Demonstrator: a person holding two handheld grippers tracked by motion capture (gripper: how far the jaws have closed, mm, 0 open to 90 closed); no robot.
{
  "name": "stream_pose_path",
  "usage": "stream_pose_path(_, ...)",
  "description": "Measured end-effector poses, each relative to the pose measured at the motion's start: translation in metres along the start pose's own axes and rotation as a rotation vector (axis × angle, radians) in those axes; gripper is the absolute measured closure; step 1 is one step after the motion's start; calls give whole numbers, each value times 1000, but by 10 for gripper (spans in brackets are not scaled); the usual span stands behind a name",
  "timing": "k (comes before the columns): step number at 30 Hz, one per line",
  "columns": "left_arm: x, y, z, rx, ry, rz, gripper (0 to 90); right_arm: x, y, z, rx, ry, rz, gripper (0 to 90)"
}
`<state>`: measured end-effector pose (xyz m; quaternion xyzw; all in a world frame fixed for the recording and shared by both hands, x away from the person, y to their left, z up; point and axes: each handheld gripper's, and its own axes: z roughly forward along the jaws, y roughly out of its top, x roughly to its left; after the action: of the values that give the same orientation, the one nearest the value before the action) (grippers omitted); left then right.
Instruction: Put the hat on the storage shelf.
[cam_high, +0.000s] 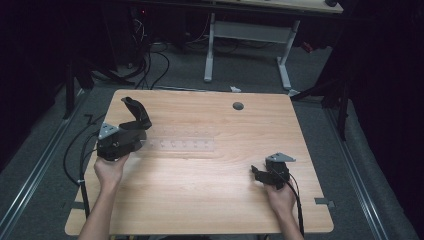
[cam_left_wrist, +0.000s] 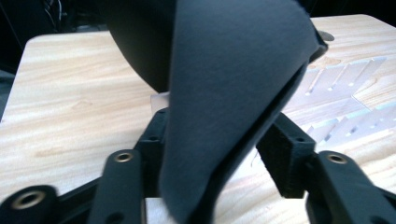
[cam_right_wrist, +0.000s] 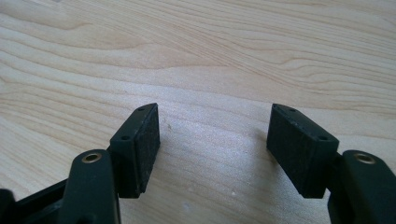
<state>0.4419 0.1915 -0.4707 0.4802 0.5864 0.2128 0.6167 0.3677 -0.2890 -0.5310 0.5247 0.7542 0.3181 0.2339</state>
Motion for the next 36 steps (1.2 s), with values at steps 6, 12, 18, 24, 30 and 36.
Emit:
stream_pose_path(6, 0, 2, -9, 7, 14, -9, 388, 0, 0, 0, 0, 0, 0, 349)
stream_pose_path(12, 4, -5, -23, 9, 29, -8, 383, 0, 0, 0, 0, 1, 0, 348)
stream_pose_path(18, 6, -11, -38, 0, 42, -26, 383, 0, 0, 0, 1, 1, 0, 346)
stream_pose_path(24, 3, -22, -51, -4, 32, -47, 383, 0, 0, 0, 0, 2, -1, 345)
stream_pose_path(30, -3, -30, -59, 16, 3, -36, 381, 0, 0, 0, 1, 2, -3, 346)
stream_pose_path(36, -12, -41, -63, 36, -27, -40, 383, 0, 0, 0, 0, 1, -4, 345)
